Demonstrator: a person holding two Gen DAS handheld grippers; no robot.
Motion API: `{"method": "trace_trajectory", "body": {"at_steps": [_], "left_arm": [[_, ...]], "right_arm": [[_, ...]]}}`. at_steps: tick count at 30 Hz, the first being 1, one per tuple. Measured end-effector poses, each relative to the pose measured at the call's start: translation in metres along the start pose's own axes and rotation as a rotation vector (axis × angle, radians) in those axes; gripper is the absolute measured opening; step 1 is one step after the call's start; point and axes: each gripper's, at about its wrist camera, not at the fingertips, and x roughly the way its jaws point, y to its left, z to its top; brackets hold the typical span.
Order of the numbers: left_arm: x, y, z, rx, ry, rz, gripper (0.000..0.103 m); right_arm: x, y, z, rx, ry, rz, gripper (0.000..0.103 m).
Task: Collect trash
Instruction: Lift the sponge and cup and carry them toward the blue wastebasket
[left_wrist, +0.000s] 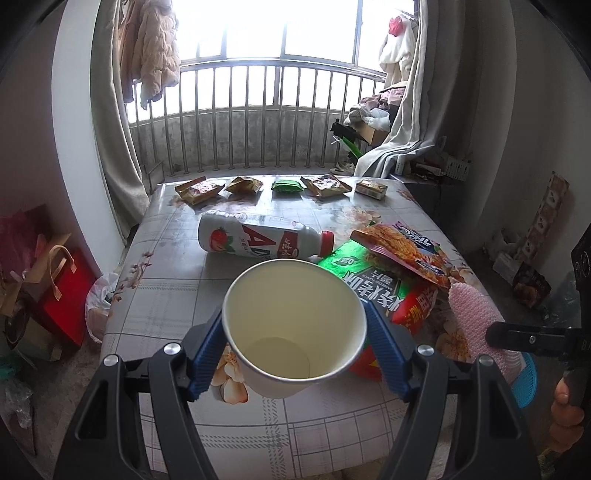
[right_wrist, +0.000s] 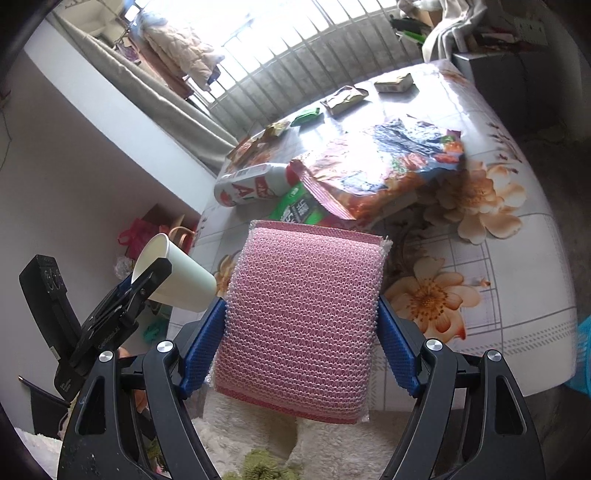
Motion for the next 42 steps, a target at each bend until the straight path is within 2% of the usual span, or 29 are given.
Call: {"method": "trace_trajectory", "body": {"at_steps": [18, 33, 37, 42], "left_arm": [[-0.003, -0.006, 0.001, 0.024, -0.005, 0.018, 0.071], [-0.016, -0.018, 0.006, 0.084, -0.050, 0.044, 0.071], [-0.023, -0.026, 0.011, 0.102, -0.067, 0.012, 0.071], [-0.034, -0.052, 0.030, 0.134, -0.100, -0.127, 0.071]], "right_arm": [[-0.006, -0.008, -0.004, 0.013, -0.005, 0.007, 0.074], [-0.021, -0.014, -0.007, 0.025, -0.034, 0.030, 0.074], [-0.032, -0.022, -0.008, 0.049, -0.055, 0.043, 0.074], [-0.069, -0.035, -0.014, 0.083, -0.148, 0.014, 0.074]]}}
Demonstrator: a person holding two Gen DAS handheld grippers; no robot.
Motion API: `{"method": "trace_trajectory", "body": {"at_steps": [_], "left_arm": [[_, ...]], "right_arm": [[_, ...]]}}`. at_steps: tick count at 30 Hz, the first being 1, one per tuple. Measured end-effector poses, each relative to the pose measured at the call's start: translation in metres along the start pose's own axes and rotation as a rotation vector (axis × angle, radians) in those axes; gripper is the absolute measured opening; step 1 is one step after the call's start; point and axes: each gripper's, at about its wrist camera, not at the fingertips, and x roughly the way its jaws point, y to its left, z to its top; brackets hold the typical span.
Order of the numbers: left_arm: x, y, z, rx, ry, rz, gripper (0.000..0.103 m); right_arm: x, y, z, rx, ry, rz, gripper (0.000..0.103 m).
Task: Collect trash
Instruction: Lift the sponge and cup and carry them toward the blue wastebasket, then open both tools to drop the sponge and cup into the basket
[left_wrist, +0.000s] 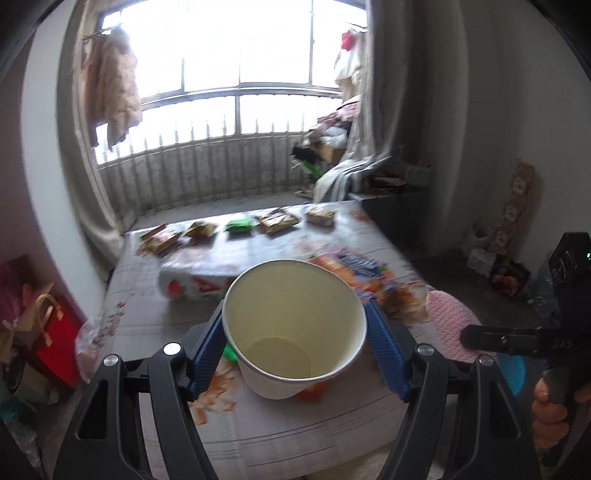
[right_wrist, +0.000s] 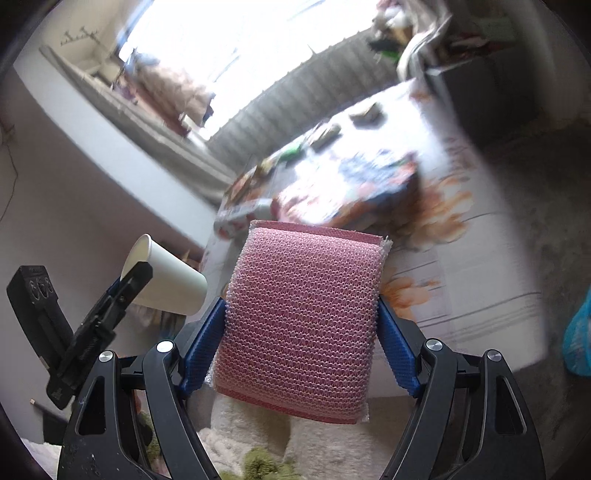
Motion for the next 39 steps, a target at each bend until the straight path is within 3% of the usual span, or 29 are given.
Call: {"method": "trace_trajectory", "body": {"at_steps": [5, 9, 15, 18, 25, 28, 29, 30, 33, 39], "left_arm": [[0.015, -0.060, 0.027, 0.084, -0.002, -0.225, 0.071], [0.041, -0.133, 0.046, 0.186, 0.047, -0.421, 0.071], [0.098, -0.265, 0.052, 0.276, 0.241, -0.660, 0.071], [0.131, -0.326, 0.040, 0.298, 0.365, -0.719, 0.071], [0.205, -0.439, -0.007, 0.339, 0.572, -0.748, 0.071], [0.237, -0.475, -0.019, 0.334, 0.591, -0.733, 0.073], [0.252, -0.488, -0.026, 0.324, 0.601, -0.720, 0.080], [0.263, -0.494, -0.031, 0.322, 0.614, -0.711, 0.085], [0.283, -0.504, -0.043, 0.275, 0.634, -0.654, 0.085], [0.290, -0.485, -0.034, 0.218, 0.628, -0.658, 0.085]], "right_arm": [[-0.067, -0.057, -0.011, 0.159, -0.160, -0.119, 0.075], [-0.129, -0.130, -0.039, 0.401, -0.300, -0.214, 0.075], [-0.193, -0.244, -0.102, 0.754, -0.436, -0.341, 0.075], [-0.199, -0.282, -0.122, 0.855, -0.453, -0.353, 0.075], [-0.192, -0.371, -0.134, 1.011, -0.446, -0.370, 0.077], [-0.184, -0.406, -0.131, 1.058, -0.471, -0.350, 0.080], [-0.181, -0.420, -0.132, 1.078, -0.479, -0.353, 0.081], [-0.177, -0.429, -0.132, 1.099, -0.488, -0.357, 0.084], [-0.162, -0.462, -0.144, 1.201, -0.466, -0.391, 0.085], [-0.145, -0.461, -0.161, 1.234, -0.414, -0.359, 0.085]]}}
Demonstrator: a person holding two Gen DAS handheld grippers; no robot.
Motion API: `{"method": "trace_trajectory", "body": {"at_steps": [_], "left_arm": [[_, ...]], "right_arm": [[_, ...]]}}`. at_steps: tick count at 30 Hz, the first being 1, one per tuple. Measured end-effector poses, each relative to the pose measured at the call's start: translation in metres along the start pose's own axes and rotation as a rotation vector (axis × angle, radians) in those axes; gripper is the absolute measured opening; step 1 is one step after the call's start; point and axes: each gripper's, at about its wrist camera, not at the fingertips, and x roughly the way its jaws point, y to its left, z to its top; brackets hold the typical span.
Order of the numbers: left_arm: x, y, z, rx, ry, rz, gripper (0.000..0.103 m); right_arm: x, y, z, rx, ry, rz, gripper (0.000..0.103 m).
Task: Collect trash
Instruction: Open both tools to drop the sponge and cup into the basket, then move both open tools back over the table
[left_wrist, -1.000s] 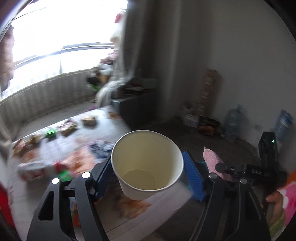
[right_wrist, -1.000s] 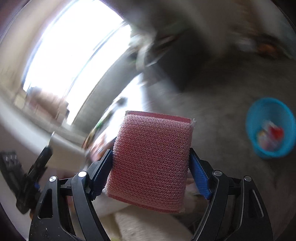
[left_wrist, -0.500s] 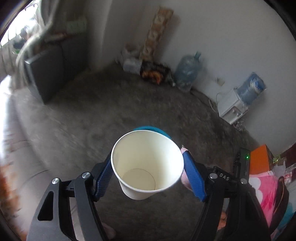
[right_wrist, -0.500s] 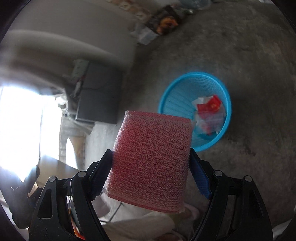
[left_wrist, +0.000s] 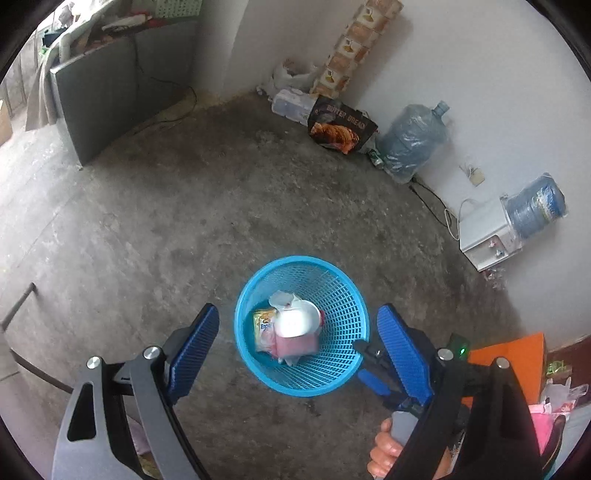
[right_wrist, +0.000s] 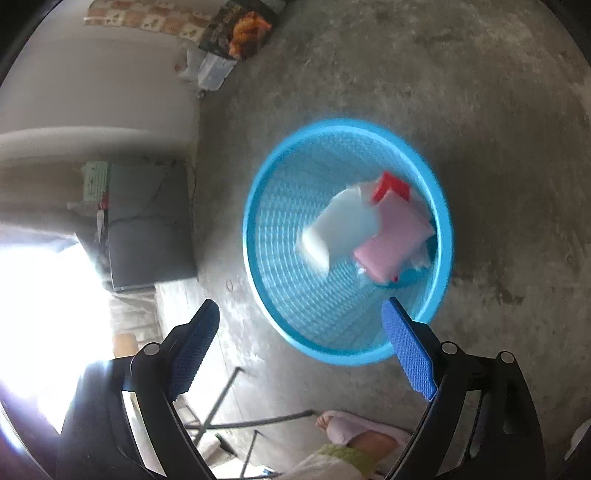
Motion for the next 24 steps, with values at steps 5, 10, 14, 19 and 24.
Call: {"method": "trace_trajectory", "body": {"at_steps": [5, 10, 14, 19, 24], "left_arm": [[-0.041, 0.000, 0.001, 0.002, -0.061, -0.003, 0.085], [-0.098, 0.001, -0.017, 0.032, -0.120, -0.019, 0.085], [-0.150, 0.016, -0.049, 0.044, -0.165, 0.012, 0.085], [-0.231, 0.049, -0.104, 0.056, -0.269, 0.062, 0.086], [-0.318, 0.099, -0.174, -0.011, -0.430, 0.192, 0.089]], "right_arm": [[-0.015, -0.004, -0.021, -0.010, 0.023, 0.009, 0.085], [-0.047, 0.005, -0.046, -0.077, 0.032, 0.041, 0.085], [-0.069, 0.021, -0.068, -0.169, 0.052, 0.072, 0.085], [-0.094, 0.054, -0.101, -0.325, 0.101, 0.134, 0.085], [-0.107, 0.096, -0.135, -0.506, 0.135, 0.159, 0.085]]}}
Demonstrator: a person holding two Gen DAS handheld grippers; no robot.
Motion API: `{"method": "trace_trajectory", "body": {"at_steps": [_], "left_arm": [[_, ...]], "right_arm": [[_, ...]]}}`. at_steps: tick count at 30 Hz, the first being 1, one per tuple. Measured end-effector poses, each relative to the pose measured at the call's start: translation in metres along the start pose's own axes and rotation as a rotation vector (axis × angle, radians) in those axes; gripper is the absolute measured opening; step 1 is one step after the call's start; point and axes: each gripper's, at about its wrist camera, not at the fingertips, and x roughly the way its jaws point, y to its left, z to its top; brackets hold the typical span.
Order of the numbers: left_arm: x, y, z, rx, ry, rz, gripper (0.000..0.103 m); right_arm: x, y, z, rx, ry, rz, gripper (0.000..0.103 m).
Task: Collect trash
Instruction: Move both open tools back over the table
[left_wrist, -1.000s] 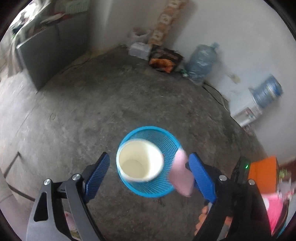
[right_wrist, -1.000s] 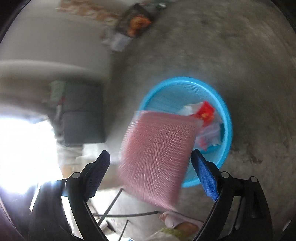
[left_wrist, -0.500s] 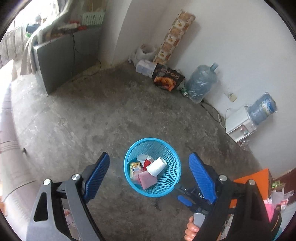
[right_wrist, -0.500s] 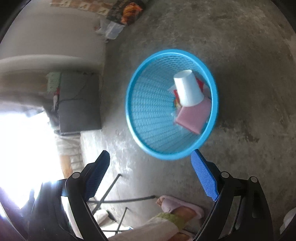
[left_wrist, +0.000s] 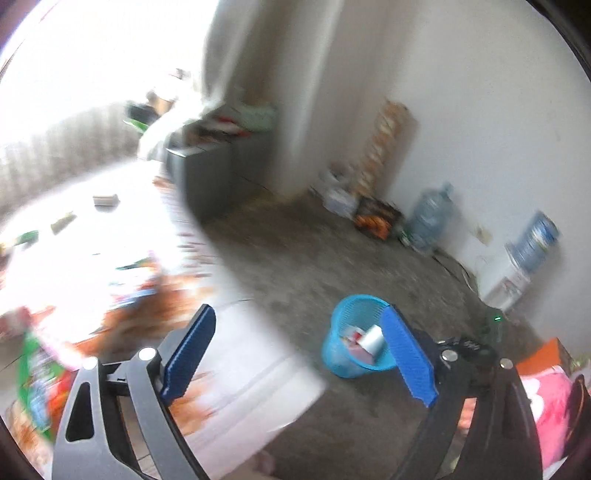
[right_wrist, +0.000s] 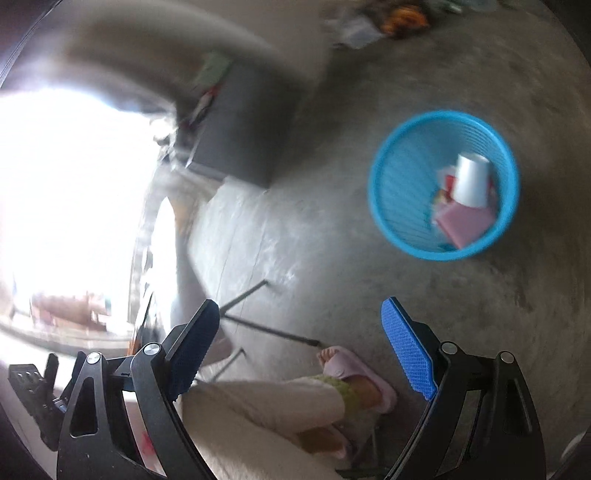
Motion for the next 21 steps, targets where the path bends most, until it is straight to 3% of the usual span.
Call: {"method": "trace_trajectory", "body": {"at_steps": [6, 9, 15, 21], "left_arm": [[-0.080, 0.077, -0.042, -0.208, -0.135, 0.165, 0.090], [-0.102, 0.106, -0.059, -0.301, -0.170, 0.208, 0.090], [-0.122, 0.134, -0.077, -0.385, -0.226, 0.194, 0.090], [-0.131, 0.151, -0.092, -0.390, -0.245, 0.205, 0.090]], "right_arm": [[0.017, 0.065, -0.016, -0.150, 0.072, 0.088, 0.086], [0.033, 0.110, -0.034, -0.241, 0.142, 0.154, 0.086], [0.072, 0.187, -0.065, -0.366, 0.270, 0.279, 0.086], [0.120, 0.243, -0.082, -0.367, 0.364, 0.360, 0.086]]}}
